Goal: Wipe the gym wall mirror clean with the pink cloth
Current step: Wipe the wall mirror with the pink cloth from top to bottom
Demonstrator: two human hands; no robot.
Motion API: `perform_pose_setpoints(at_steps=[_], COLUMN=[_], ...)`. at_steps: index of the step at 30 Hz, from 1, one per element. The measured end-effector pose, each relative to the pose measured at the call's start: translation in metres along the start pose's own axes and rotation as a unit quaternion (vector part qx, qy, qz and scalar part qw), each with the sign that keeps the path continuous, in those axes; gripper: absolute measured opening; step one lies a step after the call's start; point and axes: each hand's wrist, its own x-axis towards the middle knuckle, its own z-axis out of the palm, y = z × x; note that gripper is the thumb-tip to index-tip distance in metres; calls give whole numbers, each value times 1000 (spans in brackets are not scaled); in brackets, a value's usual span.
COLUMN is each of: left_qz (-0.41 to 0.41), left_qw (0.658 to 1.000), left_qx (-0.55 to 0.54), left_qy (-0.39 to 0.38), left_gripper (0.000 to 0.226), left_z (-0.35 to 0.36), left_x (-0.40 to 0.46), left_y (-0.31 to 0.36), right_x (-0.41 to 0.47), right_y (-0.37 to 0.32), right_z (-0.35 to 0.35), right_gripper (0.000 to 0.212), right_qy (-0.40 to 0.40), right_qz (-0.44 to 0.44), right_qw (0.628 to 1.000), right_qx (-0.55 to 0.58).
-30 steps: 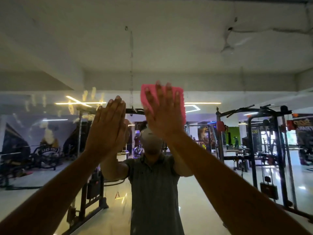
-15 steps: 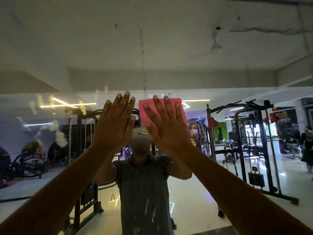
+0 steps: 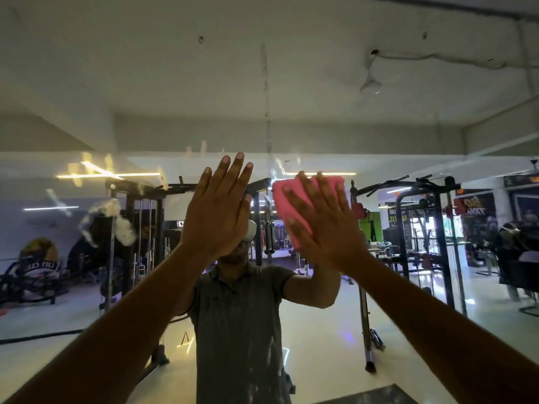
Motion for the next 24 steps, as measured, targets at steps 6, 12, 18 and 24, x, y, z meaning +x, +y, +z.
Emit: perform_pose_setpoints(at_steps=[6,12,18,24], left_qz=[-5,24,2,-5], left_qw=[1000,999,1000,999], left_qx=[-20,-24,-26,-33], left_qy=[-6,-30,-6,-17], left_gripper=[64,66,66,67], left_z=[-3,-7,-1,-1], left_x=[-1,-2,-4,-4], left_y=[-2,-12,-5,-6], right_x=[78,13,64,25], right_y=[-34,1,-41,4], right_z=[-13,-2,-10,-2], right_gripper=[76,77,78,76], right_qy=[21,-2,23,10], right_qz=[123,31,127,57], right_qw=[992,1000,992,998], right_qx=[-2,-4,6,3])
